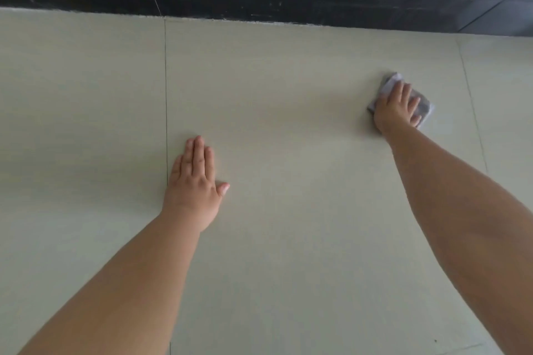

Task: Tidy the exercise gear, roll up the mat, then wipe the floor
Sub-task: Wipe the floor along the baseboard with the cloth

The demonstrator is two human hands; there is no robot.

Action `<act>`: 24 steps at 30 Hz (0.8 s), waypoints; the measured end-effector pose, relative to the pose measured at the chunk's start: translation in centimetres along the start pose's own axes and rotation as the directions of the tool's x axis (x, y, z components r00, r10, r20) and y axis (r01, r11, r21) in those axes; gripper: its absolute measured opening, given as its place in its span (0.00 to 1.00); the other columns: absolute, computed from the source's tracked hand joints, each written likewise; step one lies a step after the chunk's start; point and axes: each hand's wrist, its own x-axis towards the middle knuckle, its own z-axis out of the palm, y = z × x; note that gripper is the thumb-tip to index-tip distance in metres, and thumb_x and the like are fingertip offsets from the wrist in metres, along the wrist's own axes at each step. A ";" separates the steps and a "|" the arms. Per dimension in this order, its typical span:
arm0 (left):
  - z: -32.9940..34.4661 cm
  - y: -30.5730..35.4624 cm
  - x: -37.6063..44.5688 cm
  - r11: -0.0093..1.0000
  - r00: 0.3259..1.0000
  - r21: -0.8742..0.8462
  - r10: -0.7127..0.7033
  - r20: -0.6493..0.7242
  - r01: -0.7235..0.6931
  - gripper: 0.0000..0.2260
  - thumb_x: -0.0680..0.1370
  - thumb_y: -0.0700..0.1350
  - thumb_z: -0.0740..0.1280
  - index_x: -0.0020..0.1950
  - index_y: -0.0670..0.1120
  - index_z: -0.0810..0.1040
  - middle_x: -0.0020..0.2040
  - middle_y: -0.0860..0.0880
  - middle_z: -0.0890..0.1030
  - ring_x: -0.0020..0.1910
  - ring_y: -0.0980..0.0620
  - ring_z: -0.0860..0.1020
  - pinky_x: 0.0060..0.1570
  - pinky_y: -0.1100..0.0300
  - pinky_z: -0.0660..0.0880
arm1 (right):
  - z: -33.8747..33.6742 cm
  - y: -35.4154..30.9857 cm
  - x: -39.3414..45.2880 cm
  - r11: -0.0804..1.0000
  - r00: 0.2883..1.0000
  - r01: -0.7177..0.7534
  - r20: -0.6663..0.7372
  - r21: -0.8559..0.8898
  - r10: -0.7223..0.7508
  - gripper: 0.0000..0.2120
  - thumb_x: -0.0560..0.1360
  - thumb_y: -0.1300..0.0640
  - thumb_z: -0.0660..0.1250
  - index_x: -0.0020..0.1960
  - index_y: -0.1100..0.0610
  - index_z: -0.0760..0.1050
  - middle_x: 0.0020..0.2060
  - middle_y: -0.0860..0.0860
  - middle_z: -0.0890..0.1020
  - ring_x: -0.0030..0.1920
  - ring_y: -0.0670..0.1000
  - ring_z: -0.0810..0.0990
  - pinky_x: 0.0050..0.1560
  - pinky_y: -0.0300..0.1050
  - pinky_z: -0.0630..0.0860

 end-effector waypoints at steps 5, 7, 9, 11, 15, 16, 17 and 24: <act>1.3 -0.8 0.4 0.995 0.997 0.084 0.058 -0.057 -0.053 0.34 0.59 0.46 0.81 0.55 0.25 0.77 0.56 0.27 0.77 0.53 0.28 0.79 0.47 0.37 0.76 | 4.0 -11.7 -4.1 0.823 0.843 0.534 0.196 -0.193 -0.501 0.27 0.81 0.51 0.50 0.77 0.51 0.42 0.77 0.49 0.45 0.77 0.55 0.42 0.75 0.56 0.42; 1.6 -0.8 0.6 0.995 0.997 0.082 0.068 -0.040 -0.065 0.30 0.65 0.51 0.72 0.55 0.27 0.77 0.55 0.28 0.79 0.52 0.30 0.80 0.53 0.44 0.76 | 6.2 -14.2 -7.5 0.671 0.703 0.709 0.288 -0.216 -0.650 0.29 0.81 0.51 0.52 0.77 0.50 0.43 0.77 0.48 0.45 0.77 0.54 0.42 0.75 0.55 0.42; 1.1 -0.6 0.2 0.990 0.995 0.106 0.095 -0.006 -0.093 0.29 0.67 0.52 0.60 0.58 0.29 0.72 0.56 0.29 0.79 0.52 0.31 0.80 0.56 0.48 0.65 | 7.4 -13.7 -10.5 0.602 0.618 0.781 0.341 -0.166 -0.708 0.25 0.82 0.50 0.48 0.77 0.48 0.43 0.77 0.46 0.45 0.77 0.53 0.41 0.75 0.54 0.40; 1.1 -0.6 0.1 0.989 0.996 0.117 0.086 0.019 -0.088 0.30 0.65 0.51 0.65 0.57 0.29 0.72 0.56 0.28 0.78 0.53 0.31 0.80 0.55 0.49 0.62 | 7.3 -10.3 -12.6 0.587 0.589 0.799 0.368 -0.129 -0.720 0.24 0.81 0.47 0.43 0.76 0.46 0.45 0.77 0.44 0.46 0.77 0.50 0.40 0.75 0.51 0.37; 0.4 -0.2 -0.2 0.994 0.998 0.105 0.003 -0.066 0.004 0.35 0.60 0.46 0.81 0.59 0.26 0.75 0.61 0.27 0.74 0.59 0.29 0.76 0.61 0.46 0.62 | 5.6 1.8 -11.9 0.648 0.691 0.723 0.276 -0.239 -0.668 0.28 0.79 0.42 0.38 0.73 0.51 0.61 0.70 0.54 0.70 0.71 0.55 0.65 0.73 0.46 0.46; -0.8 0.2 -0.4 0.998 1.000 0.058 -0.007 -0.024 0.008 0.36 0.67 0.48 0.76 0.67 0.28 0.68 0.69 0.28 0.66 0.68 0.31 0.68 0.67 0.46 0.61 | 4.8 4.5 -10.6 0.697 0.753 0.658 0.242 -0.287 -0.611 0.23 0.81 0.49 0.44 0.72 0.54 0.62 0.65 0.57 0.76 0.66 0.61 0.73 0.72 0.49 0.50; -1.2 0.4 -0.5 0.998 1.000 0.062 -0.009 -0.013 0.009 0.36 0.76 0.50 0.67 0.74 0.31 0.57 0.75 0.31 0.54 0.75 0.35 0.57 0.73 0.48 0.55 | 3.8 6.5 -8.9 0.738 0.811 0.584 0.194 -0.338 -0.552 0.22 0.79 0.55 0.49 0.72 0.56 0.59 0.63 0.60 0.77 0.64 0.64 0.75 0.72 0.54 0.52; -1.7 0.7 -0.5 0.992 0.997 0.125 -0.031 0.073 0.022 0.35 0.81 0.54 0.55 0.76 0.34 0.43 0.77 0.36 0.41 0.77 0.39 0.45 0.76 0.51 0.48 | -0.8 2.1 0.3 1.000 0.997 -0.028 -0.075 -0.015 0.027 0.25 0.82 0.52 0.46 0.77 0.55 0.46 0.77 0.51 0.48 0.77 0.56 0.44 0.75 0.57 0.42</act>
